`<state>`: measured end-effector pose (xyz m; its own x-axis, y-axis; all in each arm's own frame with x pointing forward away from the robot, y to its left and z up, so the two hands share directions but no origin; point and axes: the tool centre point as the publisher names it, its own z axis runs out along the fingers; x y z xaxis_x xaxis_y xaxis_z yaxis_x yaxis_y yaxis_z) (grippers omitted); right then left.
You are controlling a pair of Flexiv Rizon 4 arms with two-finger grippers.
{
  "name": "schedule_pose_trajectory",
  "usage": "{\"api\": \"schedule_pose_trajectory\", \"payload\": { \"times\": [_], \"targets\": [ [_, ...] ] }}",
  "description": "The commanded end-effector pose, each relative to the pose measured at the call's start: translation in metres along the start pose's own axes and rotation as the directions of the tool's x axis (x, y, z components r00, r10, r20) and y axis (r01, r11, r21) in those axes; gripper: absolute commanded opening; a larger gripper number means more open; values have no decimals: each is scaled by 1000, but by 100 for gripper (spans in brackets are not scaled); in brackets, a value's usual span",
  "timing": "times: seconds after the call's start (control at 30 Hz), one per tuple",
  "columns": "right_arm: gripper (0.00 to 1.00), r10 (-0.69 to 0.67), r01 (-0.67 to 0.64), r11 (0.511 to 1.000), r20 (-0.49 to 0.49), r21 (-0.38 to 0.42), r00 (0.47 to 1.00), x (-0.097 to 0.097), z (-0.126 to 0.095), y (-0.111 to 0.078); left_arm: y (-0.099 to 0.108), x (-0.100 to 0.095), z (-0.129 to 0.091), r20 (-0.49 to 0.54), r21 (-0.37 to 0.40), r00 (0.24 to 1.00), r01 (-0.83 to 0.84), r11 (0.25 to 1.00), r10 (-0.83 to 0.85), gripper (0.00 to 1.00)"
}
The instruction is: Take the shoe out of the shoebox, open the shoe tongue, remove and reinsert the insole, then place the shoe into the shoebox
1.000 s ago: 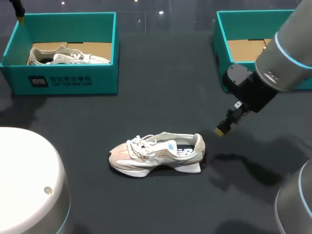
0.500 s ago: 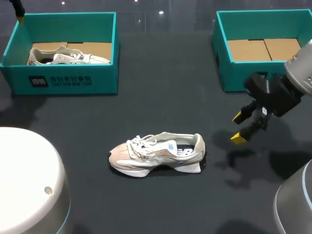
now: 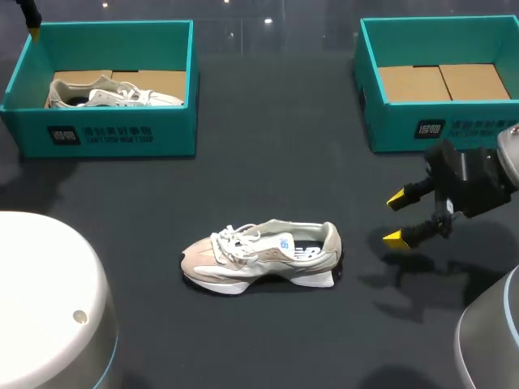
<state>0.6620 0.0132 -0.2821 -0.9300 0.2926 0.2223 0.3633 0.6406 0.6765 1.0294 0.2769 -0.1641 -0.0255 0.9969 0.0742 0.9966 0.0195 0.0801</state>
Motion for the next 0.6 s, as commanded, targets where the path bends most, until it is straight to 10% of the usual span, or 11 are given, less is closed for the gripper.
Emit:
{"api": "schedule_pose_trajectory", "payload": {
  "times": [0.03, 0.33, 0.6],
  "targets": [
    [100, -1, 2, 998, 24, -65, 1000, 5, 0, -5, -1, 0, 0, -2, -1, 1000, -1, 1000, 1, 100],
    [100, -337, 361, 875, 128, -324, 933, -2, 15, -17, -1, 0, 0, -2, -1, 1000, -1, 1000, 1, 100],
    [100, -382, 405, 837, 138, -369, 914, -13, 36, -26, -1, 0, 0, -2, -1, 1000, -1, 1000, 1, 100]
  ]
}}
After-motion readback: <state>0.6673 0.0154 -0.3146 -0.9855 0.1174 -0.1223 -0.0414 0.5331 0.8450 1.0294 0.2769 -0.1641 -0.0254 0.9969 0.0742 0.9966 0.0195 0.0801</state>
